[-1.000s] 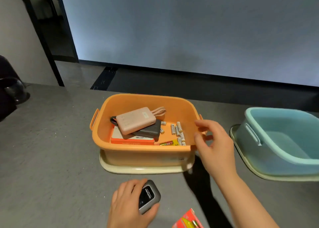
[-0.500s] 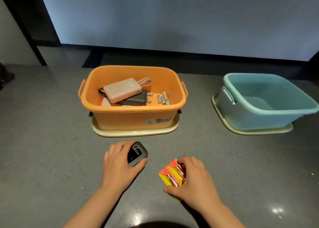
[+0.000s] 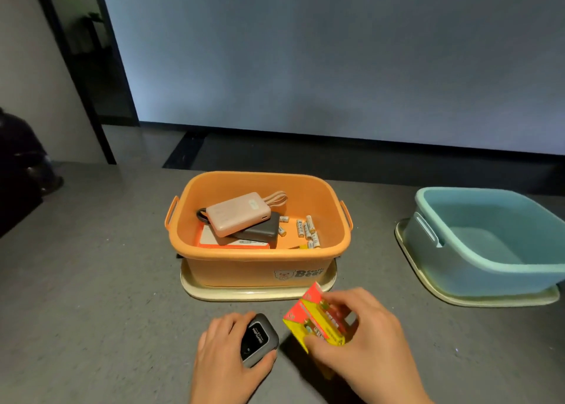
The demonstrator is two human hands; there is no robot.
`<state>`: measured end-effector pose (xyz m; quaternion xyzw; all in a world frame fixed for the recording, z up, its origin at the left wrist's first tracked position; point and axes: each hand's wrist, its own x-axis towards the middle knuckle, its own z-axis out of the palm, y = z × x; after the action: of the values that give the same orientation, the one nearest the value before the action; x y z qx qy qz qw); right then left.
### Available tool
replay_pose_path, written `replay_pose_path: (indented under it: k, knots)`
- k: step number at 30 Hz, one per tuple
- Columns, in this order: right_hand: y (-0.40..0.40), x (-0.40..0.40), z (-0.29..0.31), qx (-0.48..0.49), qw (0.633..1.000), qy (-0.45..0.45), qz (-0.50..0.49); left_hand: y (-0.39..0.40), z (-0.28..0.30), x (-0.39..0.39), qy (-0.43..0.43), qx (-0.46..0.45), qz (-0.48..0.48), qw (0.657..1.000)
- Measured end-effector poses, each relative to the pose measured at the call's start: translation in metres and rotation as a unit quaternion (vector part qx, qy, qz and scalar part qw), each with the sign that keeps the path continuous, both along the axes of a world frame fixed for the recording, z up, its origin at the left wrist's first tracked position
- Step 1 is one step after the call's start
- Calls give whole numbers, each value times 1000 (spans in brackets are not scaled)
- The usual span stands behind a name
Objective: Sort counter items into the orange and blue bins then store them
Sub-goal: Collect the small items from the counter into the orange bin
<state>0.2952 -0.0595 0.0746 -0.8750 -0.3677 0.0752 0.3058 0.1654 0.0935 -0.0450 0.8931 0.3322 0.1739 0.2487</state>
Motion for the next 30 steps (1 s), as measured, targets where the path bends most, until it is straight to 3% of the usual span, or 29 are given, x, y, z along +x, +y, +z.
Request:
replay_pose_path:
  k: [2,4,6,10,15,18,22,27,30]
  knots:
    - [19,20,26,117,991,-72,5,2,2,3,5,-9,-2,1000]
    - [45,45,45,159,979,-122,18,3,4,4,12,-20,-4,1000]
    - [76,69,54,129,982,-137,23,4,6,5,24,-26,-7,999]
    - [126,99,43,-31,987,-144,70,7,11,5,30,-47,-17,998]
    - [146,114,18,-191,971,-101,100,15,17,5,38,-34,-27,998]
    - [139,116,10,-168,982,-61,55,16,24,4,62,-41,-44,996]
    - [117,106,6,-87,992,-78,42,13,31,-1,62,-48,-74,994]
    - [107,94,-6,-92,981,-161,55,11,59,-8,-38,-44,-134,989]
    - [109,95,-5,-96,980,-165,56,22,97,0,-266,103,-56,957]
